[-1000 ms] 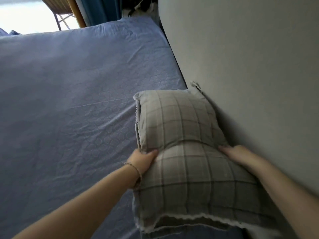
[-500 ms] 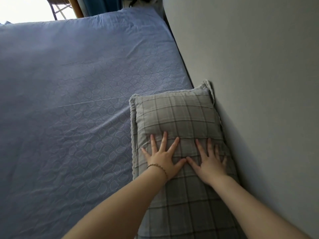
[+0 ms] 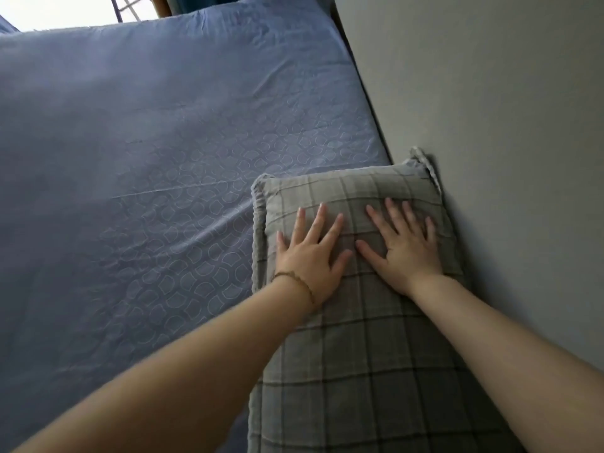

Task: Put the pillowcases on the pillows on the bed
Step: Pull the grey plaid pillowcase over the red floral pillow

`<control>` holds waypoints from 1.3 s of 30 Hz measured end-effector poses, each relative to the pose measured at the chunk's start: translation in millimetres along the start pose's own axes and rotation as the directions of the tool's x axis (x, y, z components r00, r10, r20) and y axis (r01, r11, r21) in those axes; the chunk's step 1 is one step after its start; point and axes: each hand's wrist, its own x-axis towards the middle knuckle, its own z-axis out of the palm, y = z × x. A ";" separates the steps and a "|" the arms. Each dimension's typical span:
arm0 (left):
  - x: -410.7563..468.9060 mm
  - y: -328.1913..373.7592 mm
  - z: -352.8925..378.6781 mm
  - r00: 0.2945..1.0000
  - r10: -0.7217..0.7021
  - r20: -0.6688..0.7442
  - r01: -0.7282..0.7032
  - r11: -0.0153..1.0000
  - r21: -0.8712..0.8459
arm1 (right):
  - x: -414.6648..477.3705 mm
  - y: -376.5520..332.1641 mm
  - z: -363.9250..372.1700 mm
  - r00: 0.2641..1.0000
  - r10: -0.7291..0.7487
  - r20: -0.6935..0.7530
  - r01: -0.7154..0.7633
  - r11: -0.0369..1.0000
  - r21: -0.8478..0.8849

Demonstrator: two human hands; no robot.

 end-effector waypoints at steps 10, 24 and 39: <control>82.6 -12.5 11.1 0.974 -0.152 0.166 0.138 0.986 0.093 | 75.6 10.7 9.8 0.994 0.060 0.091 -0.063 0.998 0.026; -169.7 -23.3 28.9 0.556 -0.456 0.695 0.708 0.698 -0.108 | -146.9 29.5 4.3 0.822 0.491 0.288 -0.490 0.868 -0.083; -349.3 -178.3 -124.8 0.794 -0.377 0.476 0.409 0.912 0.040 | -252.7 -340.4 -45.4 0.835 -0.200 0.512 0.185 0.979 0.082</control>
